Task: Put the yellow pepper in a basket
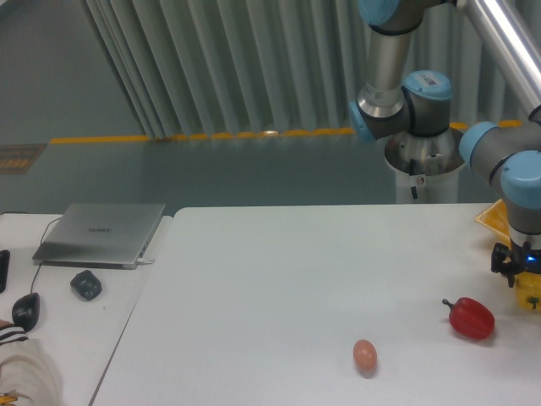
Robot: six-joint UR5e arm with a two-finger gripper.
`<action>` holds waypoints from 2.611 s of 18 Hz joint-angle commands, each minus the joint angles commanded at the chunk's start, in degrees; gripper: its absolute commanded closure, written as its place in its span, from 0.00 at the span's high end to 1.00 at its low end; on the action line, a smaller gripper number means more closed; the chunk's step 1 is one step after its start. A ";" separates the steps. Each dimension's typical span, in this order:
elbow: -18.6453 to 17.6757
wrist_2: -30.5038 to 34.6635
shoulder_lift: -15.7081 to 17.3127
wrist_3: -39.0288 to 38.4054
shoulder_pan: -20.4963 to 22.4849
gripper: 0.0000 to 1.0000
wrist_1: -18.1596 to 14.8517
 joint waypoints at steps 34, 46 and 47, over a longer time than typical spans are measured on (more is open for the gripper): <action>-0.18 -0.44 4.12 0.00 -4.13 0.44 -2.37; 0.88 -1.67 11.16 11.15 3.24 0.44 -10.90; 0.62 -1.67 11.25 12.73 4.12 0.45 -10.90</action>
